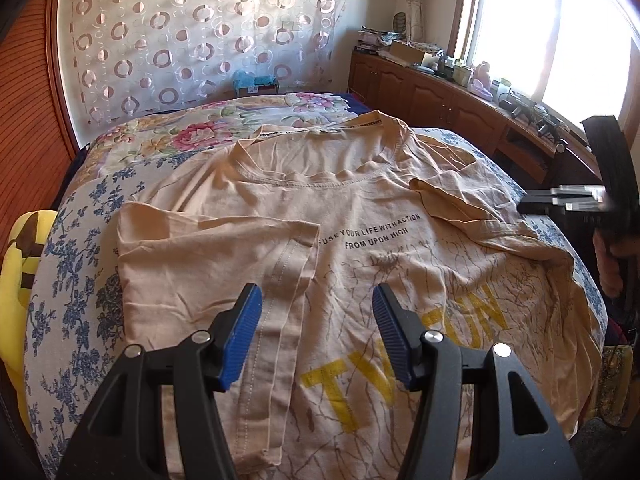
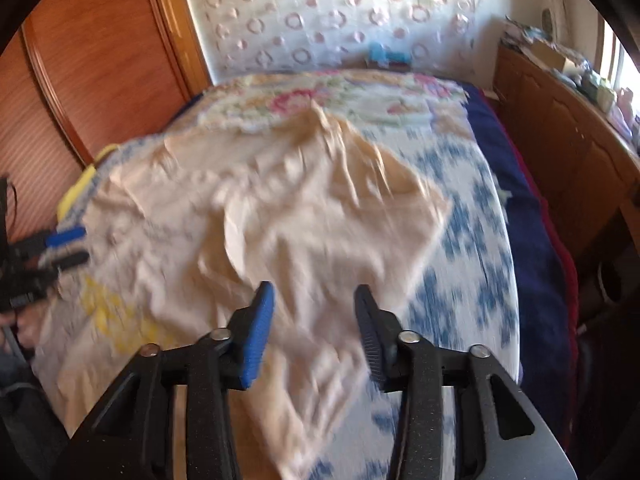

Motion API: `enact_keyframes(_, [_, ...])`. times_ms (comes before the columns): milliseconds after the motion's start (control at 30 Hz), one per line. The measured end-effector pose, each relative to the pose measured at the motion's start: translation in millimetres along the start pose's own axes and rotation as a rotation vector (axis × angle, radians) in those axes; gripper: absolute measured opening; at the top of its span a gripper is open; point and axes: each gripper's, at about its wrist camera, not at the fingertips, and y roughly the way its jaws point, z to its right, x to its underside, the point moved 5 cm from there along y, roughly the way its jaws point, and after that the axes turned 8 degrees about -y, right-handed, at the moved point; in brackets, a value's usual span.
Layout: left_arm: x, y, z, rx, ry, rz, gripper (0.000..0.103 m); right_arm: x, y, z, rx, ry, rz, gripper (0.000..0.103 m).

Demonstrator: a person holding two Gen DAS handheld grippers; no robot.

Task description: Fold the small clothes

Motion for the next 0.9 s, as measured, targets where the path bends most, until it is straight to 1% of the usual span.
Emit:
enact_keyframes(67, [1.3,-1.0,1.4,0.003,0.003,0.003,0.058,14.3,0.2,0.1,0.003,0.012,-0.02,0.035])
enact_keyframes(133, [2.9,-1.7,2.6,0.005,0.002,0.003,0.058,23.9,0.0,0.1,-0.006,0.026,-0.026,0.026])
enact_keyframes(200, [4.6,-3.1,3.7,0.008,0.001,0.004,0.058,30.0,-0.1,-1.2,-0.03,0.039,-0.018,0.021])
enact_keyframes(233, [5.5,-4.1,4.3,0.005,0.002,0.005,0.058,31.3,0.5,-2.7,-0.042,0.041,-0.012,0.017])
enact_keyframes(267, [6.2,-5.5,4.4,0.003,0.003,0.007,0.058,31.7,0.9,-3.9,-0.046,0.041,-0.006,0.015])
enact_keyframes(333, [7.4,-8.3,4.0,0.001,0.003,0.012,0.058,31.5,2.1,-5.8,-0.046,0.046,0.002,0.008])
enact_keyframes(433, [9.0,-13.5,2.3,-0.005,-0.002,0.022,0.058,27.6,-1.9,-10.1,-0.044,0.038,0.027,0.004])
enact_keyframes(667, [14.9,-21.4,-2.1,-0.011,-0.017,0.034,0.058,21.8,-16.8,-36.1,-0.084,-0.014,0.068,0.002])
enact_keyframes(900, [16.1,-25.2,-0.2,-0.01,-0.013,0.042,0.058,26.6,-20.8,-75.7,-0.125,-0.092,0.054,0.002])
